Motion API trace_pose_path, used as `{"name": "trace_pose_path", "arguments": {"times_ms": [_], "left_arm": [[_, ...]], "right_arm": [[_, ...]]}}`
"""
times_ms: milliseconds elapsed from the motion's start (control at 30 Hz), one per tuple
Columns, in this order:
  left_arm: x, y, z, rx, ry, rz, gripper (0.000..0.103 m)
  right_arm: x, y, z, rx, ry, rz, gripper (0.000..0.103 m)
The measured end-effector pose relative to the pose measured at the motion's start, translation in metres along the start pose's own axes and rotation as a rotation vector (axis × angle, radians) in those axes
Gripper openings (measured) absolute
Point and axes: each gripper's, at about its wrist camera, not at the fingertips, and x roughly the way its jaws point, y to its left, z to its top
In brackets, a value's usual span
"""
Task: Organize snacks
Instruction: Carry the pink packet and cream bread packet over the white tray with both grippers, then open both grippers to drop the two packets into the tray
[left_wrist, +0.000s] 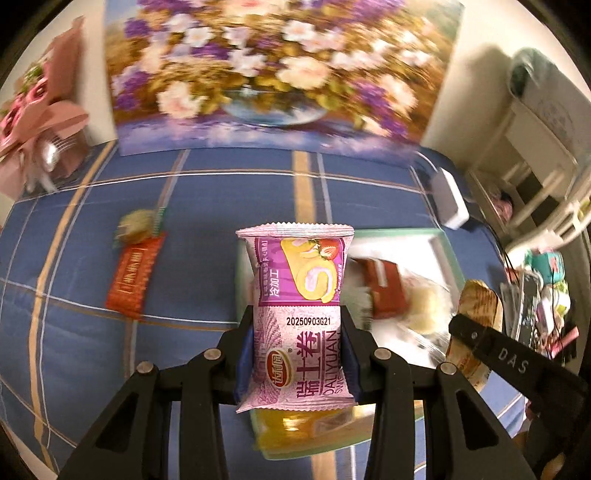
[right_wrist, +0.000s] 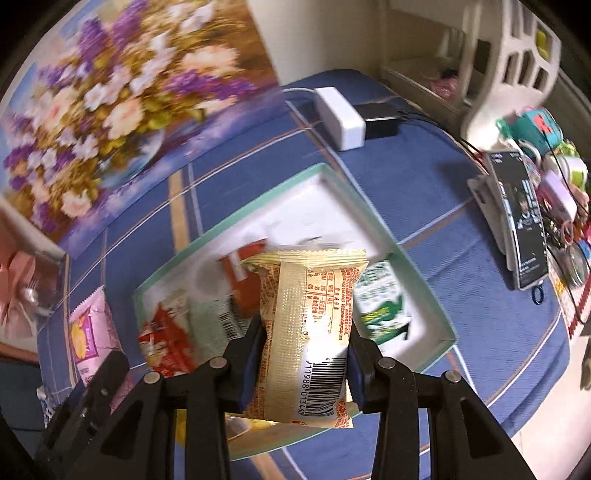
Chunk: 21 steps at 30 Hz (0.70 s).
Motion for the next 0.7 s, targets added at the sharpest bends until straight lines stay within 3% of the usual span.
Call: {"name": "trace_pose_path", "arguments": {"times_ms": [200,600,700], "left_arm": [[0.013,-0.023,-0.009,0.044,0.024,-0.007,0.042],[0.026,-0.036,-0.012,0.078,0.066,-0.016,0.043],[0.027,-0.034,-0.011,0.066,0.077,-0.033,0.052]], "right_arm": [[0.009,-0.016,0.003,0.026,0.019,0.005,0.042],[0.019,-0.010,0.001,0.022,0.057,0.026,0.042],[0.022,-0.010,0.000,0.024,0.063,0.026,0.042]]}}
